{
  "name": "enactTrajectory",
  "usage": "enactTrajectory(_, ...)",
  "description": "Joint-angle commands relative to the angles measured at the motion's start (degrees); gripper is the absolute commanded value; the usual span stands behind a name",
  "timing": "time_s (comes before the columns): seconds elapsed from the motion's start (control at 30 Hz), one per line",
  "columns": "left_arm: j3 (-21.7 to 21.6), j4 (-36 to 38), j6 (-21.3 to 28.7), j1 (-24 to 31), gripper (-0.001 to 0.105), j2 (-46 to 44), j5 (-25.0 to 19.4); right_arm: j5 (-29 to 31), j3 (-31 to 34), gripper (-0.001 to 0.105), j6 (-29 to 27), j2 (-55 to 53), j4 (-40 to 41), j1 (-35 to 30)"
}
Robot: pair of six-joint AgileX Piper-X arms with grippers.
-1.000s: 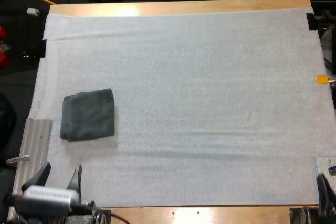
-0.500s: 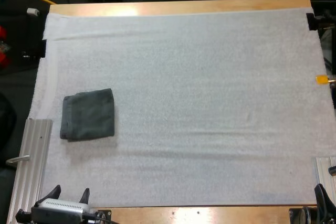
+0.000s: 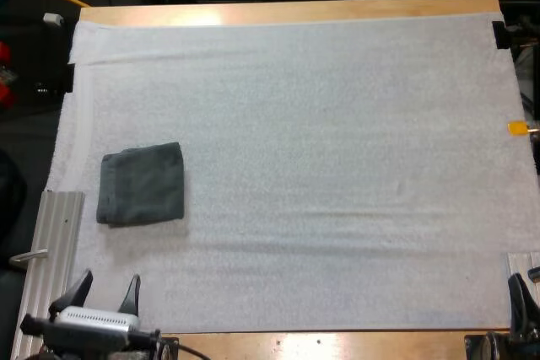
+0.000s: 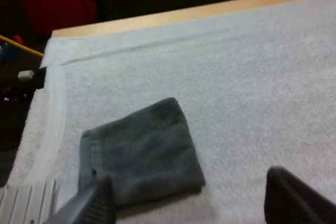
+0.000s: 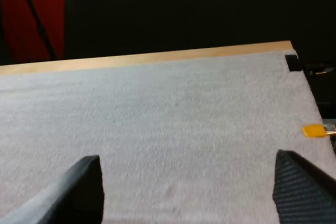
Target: Pick towel from pile, fold and stack
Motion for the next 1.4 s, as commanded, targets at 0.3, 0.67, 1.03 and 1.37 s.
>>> enactTrajectory(0.3, 8.8, -13.3, 0.0, 0.0, 0.058, -7.7, 0.0, 0.6, 9.5, 0.065, -0.8, -2.2, -12.0, 0.0)
enactTrajectory(0.67, 15.8, -16.3, 0.0, 0.0, 0.058, -7.7, 0.0, 3.9, 17.4, 0.065, -0.7, -2.1, -13.4, 0.0)
enactTrajectory(1.03, 16.7, -16.1, 0.0, 0.0, 0.058, -7.7, 0.0, 3.9, 21.3, 0.065, -0.6, -2.1, -13.0, 0.0)
enactTrajectory(1.37, 16.7, -16.1, 0.0, 0.0, 0.058, -7.7, 0.0, 3.9, 21.4, 0.065, -0.2, -2.1, -13.1, 0.0)
